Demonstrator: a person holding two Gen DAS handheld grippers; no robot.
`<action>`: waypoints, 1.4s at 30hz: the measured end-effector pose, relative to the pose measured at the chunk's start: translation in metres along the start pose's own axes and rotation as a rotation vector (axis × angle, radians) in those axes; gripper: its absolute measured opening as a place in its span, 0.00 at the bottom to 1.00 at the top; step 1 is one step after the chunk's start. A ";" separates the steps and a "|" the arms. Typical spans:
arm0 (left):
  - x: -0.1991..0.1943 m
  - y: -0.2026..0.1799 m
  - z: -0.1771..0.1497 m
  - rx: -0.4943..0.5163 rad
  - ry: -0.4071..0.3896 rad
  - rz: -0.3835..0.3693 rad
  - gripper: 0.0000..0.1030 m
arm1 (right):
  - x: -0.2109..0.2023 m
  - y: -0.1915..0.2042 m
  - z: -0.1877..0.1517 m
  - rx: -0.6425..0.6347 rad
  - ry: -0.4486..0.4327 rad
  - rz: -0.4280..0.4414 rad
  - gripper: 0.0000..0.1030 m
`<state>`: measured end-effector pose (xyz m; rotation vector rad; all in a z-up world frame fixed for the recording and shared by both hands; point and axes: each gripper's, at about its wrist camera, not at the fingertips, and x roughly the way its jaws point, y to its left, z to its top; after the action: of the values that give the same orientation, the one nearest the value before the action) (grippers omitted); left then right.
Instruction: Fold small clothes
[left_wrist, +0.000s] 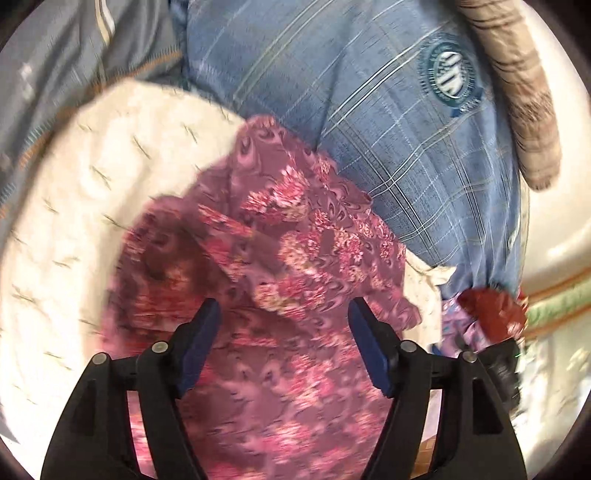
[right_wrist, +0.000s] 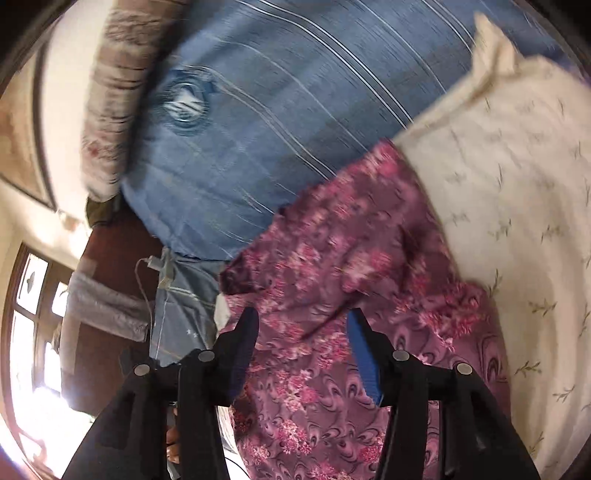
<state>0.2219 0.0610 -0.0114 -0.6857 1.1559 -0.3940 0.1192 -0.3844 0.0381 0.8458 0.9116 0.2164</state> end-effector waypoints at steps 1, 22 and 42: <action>0.008 -0.002 0.005 -0.027 0.026 -0.004 0.72 | 0.009 -0.007 0.003 0.033 0.015 0.002 0.52; -0.022 -0.030 0.016 0.005 -0.156 0.071 0.18 | 0.020 0.057 0.048 -0.200 -0.138 0.082 0.09; 0.043 0.028 0.017 -0.200 -0.020 0.169 0.11 | 0.065 -0.062 -0.001 0.137 0.001 -0.039 0.36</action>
<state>0.2524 0.0603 -0.0565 -0.7569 1.2347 -0.1288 0.1478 -0.3925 -0.0471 0.9536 0.9513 0.1213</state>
